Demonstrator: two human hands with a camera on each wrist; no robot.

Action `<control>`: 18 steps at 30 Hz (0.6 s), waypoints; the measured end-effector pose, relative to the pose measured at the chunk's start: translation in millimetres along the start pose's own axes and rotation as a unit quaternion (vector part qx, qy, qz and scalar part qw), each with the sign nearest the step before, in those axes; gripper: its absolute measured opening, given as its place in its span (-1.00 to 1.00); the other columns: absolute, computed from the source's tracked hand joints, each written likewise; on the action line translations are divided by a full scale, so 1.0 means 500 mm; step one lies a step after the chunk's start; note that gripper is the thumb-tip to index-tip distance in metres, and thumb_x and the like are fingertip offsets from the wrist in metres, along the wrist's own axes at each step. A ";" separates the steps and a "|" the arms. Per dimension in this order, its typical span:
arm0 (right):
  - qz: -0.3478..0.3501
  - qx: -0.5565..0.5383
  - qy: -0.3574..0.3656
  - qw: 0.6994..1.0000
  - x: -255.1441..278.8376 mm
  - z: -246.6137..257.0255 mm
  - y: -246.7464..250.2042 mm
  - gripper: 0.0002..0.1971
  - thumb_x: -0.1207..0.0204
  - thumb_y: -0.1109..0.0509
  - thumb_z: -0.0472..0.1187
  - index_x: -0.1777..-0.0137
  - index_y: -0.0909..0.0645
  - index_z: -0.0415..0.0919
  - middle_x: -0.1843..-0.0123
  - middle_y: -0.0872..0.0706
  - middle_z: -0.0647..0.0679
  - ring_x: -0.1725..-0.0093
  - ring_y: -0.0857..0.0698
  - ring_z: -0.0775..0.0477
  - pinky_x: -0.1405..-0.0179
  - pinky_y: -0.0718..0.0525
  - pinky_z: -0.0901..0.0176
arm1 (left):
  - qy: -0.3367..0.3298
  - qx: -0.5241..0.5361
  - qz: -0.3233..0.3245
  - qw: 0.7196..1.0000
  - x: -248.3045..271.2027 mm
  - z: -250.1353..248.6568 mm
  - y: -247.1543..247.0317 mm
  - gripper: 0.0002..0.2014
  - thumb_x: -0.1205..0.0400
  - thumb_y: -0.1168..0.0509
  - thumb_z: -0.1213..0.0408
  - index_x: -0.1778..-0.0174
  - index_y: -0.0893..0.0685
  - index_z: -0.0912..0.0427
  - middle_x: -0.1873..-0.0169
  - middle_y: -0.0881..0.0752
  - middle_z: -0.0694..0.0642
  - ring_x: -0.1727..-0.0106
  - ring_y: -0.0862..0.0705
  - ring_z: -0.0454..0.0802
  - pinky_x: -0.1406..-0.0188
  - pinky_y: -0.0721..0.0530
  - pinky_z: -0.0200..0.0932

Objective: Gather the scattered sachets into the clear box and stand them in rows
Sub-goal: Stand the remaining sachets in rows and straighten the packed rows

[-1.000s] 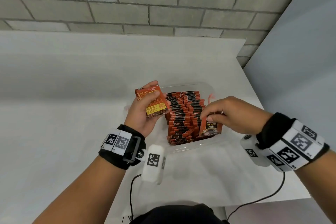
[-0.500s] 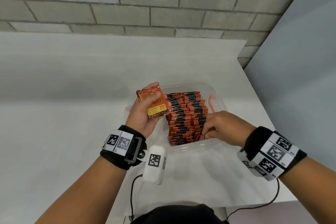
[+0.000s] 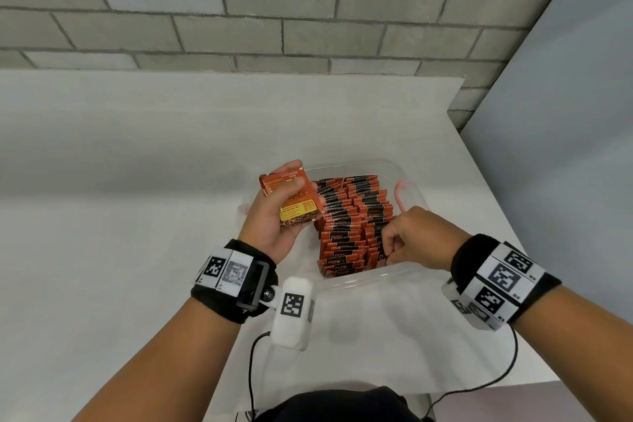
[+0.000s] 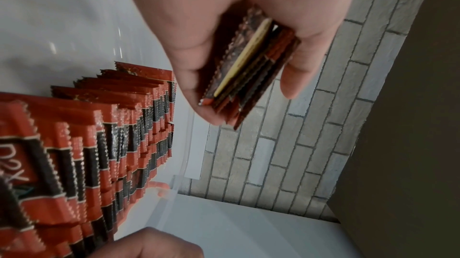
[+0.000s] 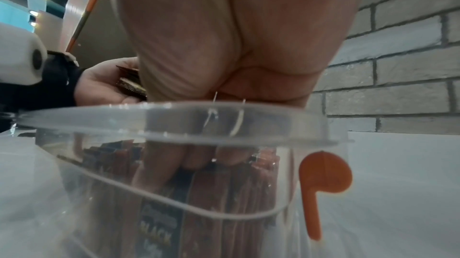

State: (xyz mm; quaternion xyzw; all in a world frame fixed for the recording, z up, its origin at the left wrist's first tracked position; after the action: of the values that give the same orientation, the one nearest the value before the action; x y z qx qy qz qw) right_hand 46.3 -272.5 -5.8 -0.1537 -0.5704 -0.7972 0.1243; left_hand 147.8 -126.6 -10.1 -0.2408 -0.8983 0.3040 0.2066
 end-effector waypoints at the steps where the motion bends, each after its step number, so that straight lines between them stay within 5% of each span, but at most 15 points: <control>1: 0.001 -0.023 -0.004 1.000 0.003 -0.003 0.002 -0.95 -0.44 -0.54 -0.20 0.21 -0.72 -0.10 0.35 -0.62 0.23 0.33 -0.60 0.24 0.36 -0.44 0.56 | 0.003 0.003 0.000 1.000 -0.001 0.001 0.000 -0.61 -0.49 -0.42 0.32 -0.25 -0.62 0.11 0.14 -0.73 0.24 0.23 -0.76 0.13 0.21 -0.77 -0.04; 5: -0.034 -0.130 -0.025 0.991 0.017 -0.021 0.031 -0.88 -0.46 -0.52 -0.05 0.25 -0.70 -0.04 0.31 -0.75 0.05 0.28 -0.71 0.05 0.28 -0.61 0.38 | 0.016 0.028 0.001 0.999 -0.004 0.005 0.001 -0.57 -0.43 -0.33 0.24 -0.26 -0.62 0.15 0.16 -0.72 0.26 0.26 -0.75 0.15 0.26 -0.75 -0.03; 10: -0.154 -0.261 -0.010 0.953 0.039 0.001 0.115 -0.89 -0.53 -0.43 -0.06 0.10 -0.70 -0.07 0.30 -0.69 0.08 0.43 -0.61 0.28 0.33 -0.49 0.50 | 0.044 0.031 0.038 0.998 -0.004 0.011 -0.020 -0.55 -0.44 -0.26 0.30 -0.28 -0.63 0.22 0.14 -0.69 0.29 0.23 -0.73 0.19 0.28 -0.76 0.00; 14: -0.184 -0.355 -0.004 0.917 0.036 0.042 0.143 -0.81 -0.54 -0.39 -0.02 -0.13 -0.60 0.05 0.16 -0.65 0.08 0.36 -0.59 0.21 0.46 -0.52 0.47 | 0.045 -0.025 0.077 0.996 0.001 0.007 -0.057 -0.57 -0.43 -0.30 0.39 -0.25 -0.66 0.14 0.06 -0.78 0.20 0.10 -0.78 0.16 0.20 -0.80 0.02; 18: -0.149 -0.415 0.028 0.897 0.024 0.094 0.129 -0.63 -0.46 -0.48 -0.05 -0.22 -0.48 0.15 0.14 -0.65 0.00 0.23 -0.67 0.03 0.32 -0.71 0.07 | 0.044 -0.045 0.117 0.991 0.013 0.011 -0.089 -0.57 -0.44 -0.34 0.44 -0.26 -0.63 0.12 -0.01 -0.78 0.25 0.02 -0.78 0.17 0.06 -0.77 0.08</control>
State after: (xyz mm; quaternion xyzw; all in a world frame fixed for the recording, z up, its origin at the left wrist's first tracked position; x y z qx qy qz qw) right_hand 64.1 -248.7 69.1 -0.0826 -0.2001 -0.9747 -0.0554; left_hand 125.8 -156.6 16.0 -0.3663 -0.8667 0.2748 0.1980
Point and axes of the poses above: each hand's wrist, its own x-axis away from the middle knuckle, its own y-axis out of the back of the hand, z = x × y, the point moved 10 cm from there along -x, towards the middle knuckle
